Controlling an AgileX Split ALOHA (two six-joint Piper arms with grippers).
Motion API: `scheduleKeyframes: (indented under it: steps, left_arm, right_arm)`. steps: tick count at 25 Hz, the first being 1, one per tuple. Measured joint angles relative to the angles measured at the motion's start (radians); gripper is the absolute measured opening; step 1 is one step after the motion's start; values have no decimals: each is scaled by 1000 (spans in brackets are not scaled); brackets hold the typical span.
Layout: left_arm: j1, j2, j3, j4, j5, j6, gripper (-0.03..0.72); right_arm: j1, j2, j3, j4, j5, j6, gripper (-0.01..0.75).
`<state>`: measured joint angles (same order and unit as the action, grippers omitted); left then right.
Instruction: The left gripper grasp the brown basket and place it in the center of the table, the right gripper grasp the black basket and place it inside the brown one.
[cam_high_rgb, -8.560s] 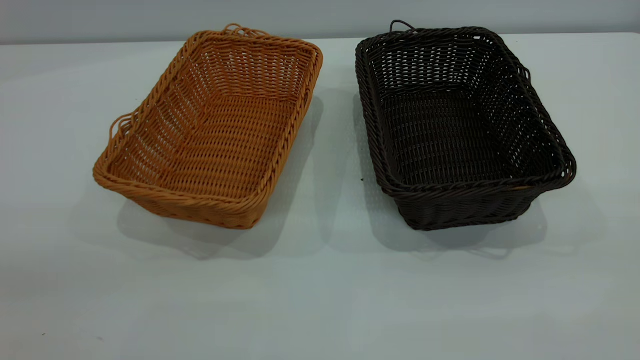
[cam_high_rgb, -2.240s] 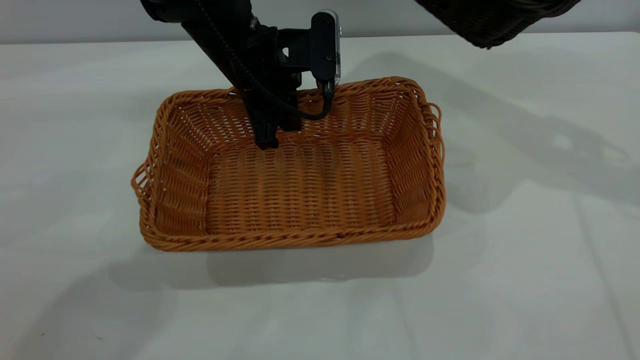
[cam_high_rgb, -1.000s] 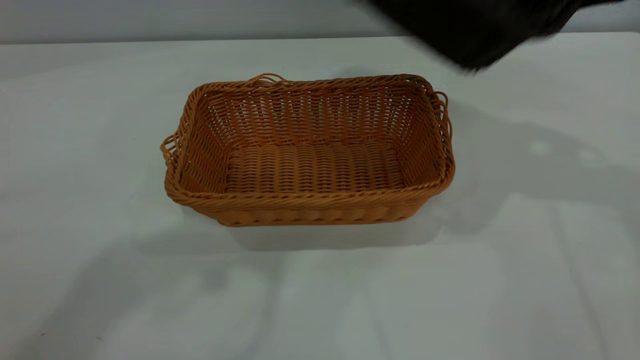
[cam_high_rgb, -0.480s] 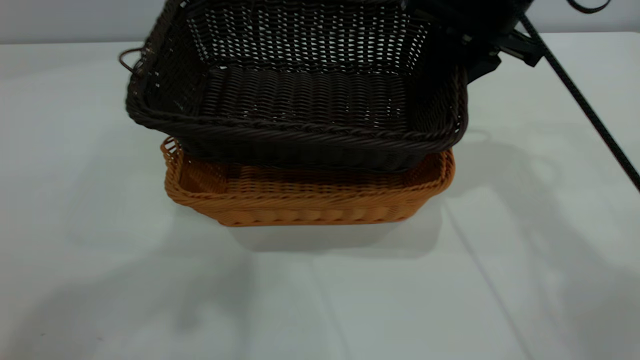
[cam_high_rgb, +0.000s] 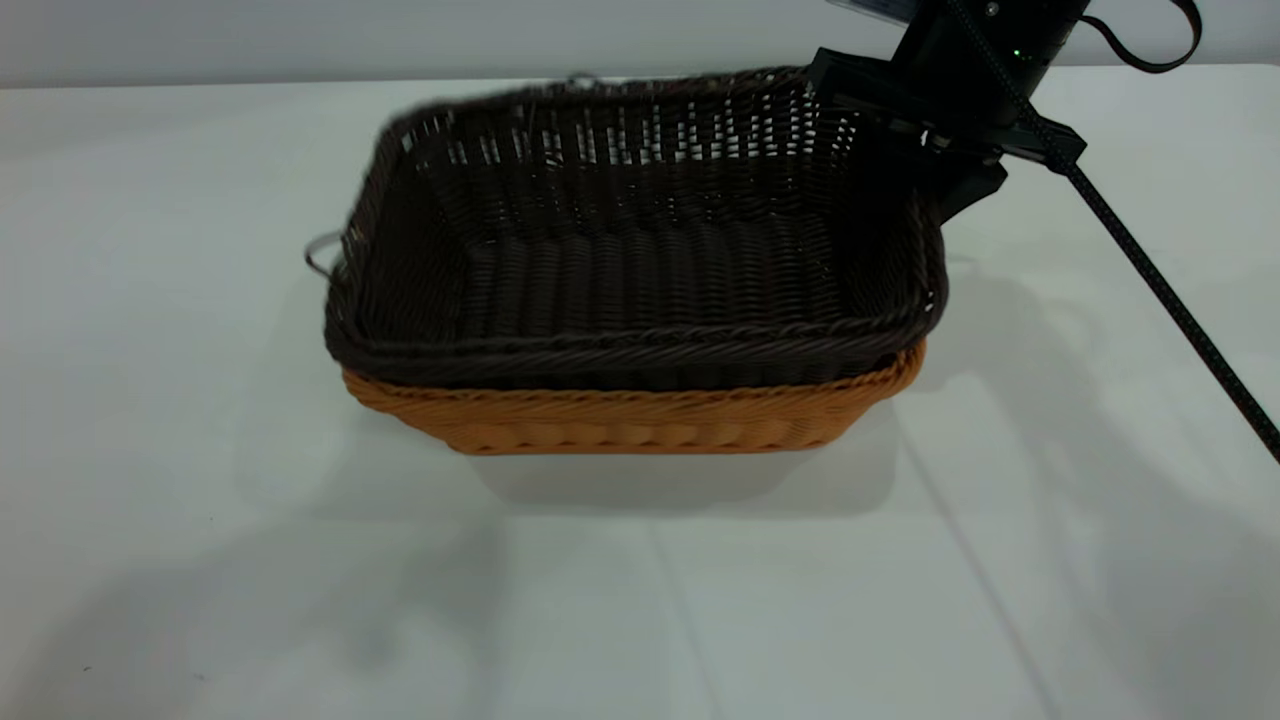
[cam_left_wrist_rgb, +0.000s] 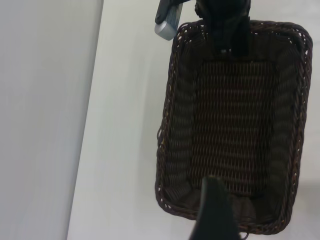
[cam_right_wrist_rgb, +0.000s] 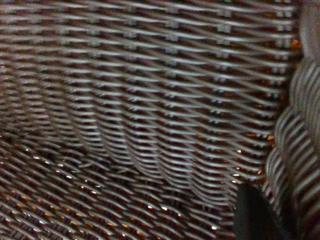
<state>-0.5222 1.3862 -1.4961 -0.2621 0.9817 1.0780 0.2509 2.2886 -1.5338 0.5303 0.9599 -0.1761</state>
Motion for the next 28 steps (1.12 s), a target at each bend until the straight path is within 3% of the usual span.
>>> scheduleKeyframes:
  steps: [5, 9, 14, 22, 28]
  left_arm:
    - [0, -14, 0, 0, 1, -1, 471]
    - [0, -72, 0, 2, 20, -7, 471]
    - [0, -223, 0, 4, 44, -138, 471]
    - [0, -500, 0, 149, 185, -570, 471]
    - [0, -599, 25, 262, 186, -901, 470]
  right_arm:
    - [0, -35, -4, -3, 83, -46, 430]
    - [-3, -117, -4, -32, 181, -69, 552]
    - [-4, -327, -4, -105, 237, -62, 577]
    - [-4, -817, 2, -229, 271, 46, 577]
    - [-4, -1201, 170, -269, 289, 83, 579]
